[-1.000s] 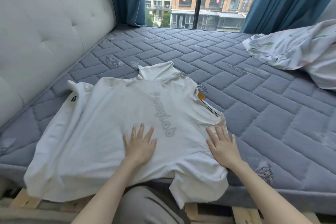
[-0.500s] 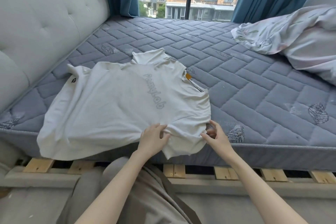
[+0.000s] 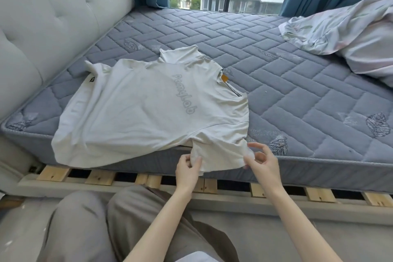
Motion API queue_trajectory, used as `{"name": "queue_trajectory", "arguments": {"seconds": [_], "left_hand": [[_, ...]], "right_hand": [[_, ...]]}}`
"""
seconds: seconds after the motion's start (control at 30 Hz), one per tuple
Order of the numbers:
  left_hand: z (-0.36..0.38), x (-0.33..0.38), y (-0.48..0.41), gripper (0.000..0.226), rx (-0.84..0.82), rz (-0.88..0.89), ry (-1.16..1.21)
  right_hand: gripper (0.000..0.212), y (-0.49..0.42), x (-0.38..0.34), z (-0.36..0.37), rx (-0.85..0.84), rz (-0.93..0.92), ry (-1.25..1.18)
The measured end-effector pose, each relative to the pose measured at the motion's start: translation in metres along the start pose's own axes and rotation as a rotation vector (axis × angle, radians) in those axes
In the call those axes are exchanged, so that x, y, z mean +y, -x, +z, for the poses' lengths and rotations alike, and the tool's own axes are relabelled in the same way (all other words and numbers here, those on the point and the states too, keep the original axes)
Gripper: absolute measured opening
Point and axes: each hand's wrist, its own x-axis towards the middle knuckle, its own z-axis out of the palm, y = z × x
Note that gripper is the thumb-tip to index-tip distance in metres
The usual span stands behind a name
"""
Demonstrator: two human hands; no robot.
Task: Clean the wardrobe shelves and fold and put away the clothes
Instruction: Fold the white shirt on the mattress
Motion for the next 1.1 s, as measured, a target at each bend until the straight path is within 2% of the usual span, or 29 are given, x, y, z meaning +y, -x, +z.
{"name": "queue_trajectory", "arguments": {"seconds": [0.07,0.17,0.23,0.3,0.37,0.4,0.5,0.57,0.63,0.7,0.8,0.9,1.0,1.1], "left_hand": [[-0.005,-0.002,0.006,0.029,-0.112,-0.149,0.171],[-0.014,-0.003,0.015,0.023,-0.192,-0.249,0.359],[-0.017,-0.001,0.017,0.023,-0.192,-0.269,0.452],[-0.02,0.004,0.017,0.024,-0.216,-0.28,0.512],[-0.022,0.008,0.017,0.024,-0.253,-0.313,0.558],[-0.022,0.01,0.018,0.025,-0.274,-0.332,0.571],[-0.024,0.015,0.02,0.026,-0.335,-0.407,0.686],[-0.028,0.017,0.019,0.027,-0.376,-0.437,0.772],[-0.031,0.019,0.018,0.028,-0.389,-0.425,0.76],[-0.03,0.019,0.019,0.028,-0.318,-0.338,0.592],[-0.03,0.011,0.02,0.033,-0.128,-0.019,0.16],[-0.033,0.0,0.018,0.036,-0.181,0.289,-0.179],[-0.035,-0.002,0.017,0.036,-0.164,0.425,-0.466],[-0.039,0.001,0.021,0.024,0.048,0.543,-0.688]], "right_hand": [[0.018,0.004,0.008,-0.008,0.055,0.027,0.057],[0.023,0.011,0.023,-0.013,0.001,0.08,0.083],[0.035,0.016,0.03,-0.011,-0.07,0.093,0.067],[0.061,0.015,0.04,-0.006,-0.096,0.019,0.152],[0.077,0.007,0.049,0.002,-0.043,-0.073,0.302],[0.079,0.004,0.05,0.006,0.004,-0.094,0.355],[0.064,-0.001,0.044,0.02,0.098,-0.082,0.339],[0.042,0.001,0.043,0.027,0.114,-0.075,0.292],[0.02,0.002,0.046,0.029,0.173,-0.073,0.24],[0.013,0.005,0.045,0.027,0.251,-0.064,0.186],[0.007,0.011,0.03,0.02,0.329,-0.146,0.143],[0.007,0.015,0.013,0.012,0.342,-0.252,0.129],[0.013,0.018,0.005,0.0,0.295,-0.326,0.212],[0.016,0.023,0.007,-0.012,0.239,-0.346,0.346]]}}
